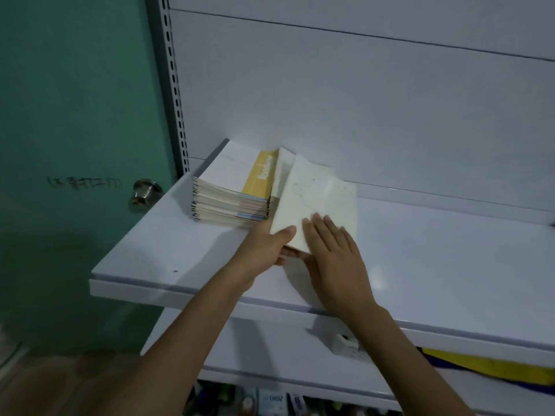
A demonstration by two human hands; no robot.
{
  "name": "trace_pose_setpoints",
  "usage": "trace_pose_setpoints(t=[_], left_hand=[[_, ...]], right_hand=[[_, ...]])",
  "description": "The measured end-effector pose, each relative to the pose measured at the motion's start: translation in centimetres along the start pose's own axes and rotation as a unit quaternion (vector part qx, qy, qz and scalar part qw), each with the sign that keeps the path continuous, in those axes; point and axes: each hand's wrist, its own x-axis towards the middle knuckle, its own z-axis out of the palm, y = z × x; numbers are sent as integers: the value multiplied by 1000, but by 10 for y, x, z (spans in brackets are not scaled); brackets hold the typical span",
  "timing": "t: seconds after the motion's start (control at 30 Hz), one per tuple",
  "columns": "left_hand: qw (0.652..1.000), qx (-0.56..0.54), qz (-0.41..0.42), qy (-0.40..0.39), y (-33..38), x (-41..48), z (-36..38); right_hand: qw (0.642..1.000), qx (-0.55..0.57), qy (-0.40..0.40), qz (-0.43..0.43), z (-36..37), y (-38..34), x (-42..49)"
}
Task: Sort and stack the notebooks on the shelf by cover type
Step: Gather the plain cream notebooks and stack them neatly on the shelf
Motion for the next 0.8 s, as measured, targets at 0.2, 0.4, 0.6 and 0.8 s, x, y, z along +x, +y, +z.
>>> trace_pose_setpoints(t=[0.2, 0.4, 0.6, 0.8], left_hand=[[990, -57, 121, 43, -13, -13, -40], [975, -176, 105, 80, -37, -17, -103], [960, -258, 67, 80, -47, -4, -116], [960, -258, 67, 87, -49, -2, -115]], right_hand=[[994, 48, 94, 14, -3, -29, 1], [980, 79, 147, 106, 3, -36, 47], [991, 46, -20, 122, 13, -3, 73], [993, 19, 36, 110, 9, 2, 55]])
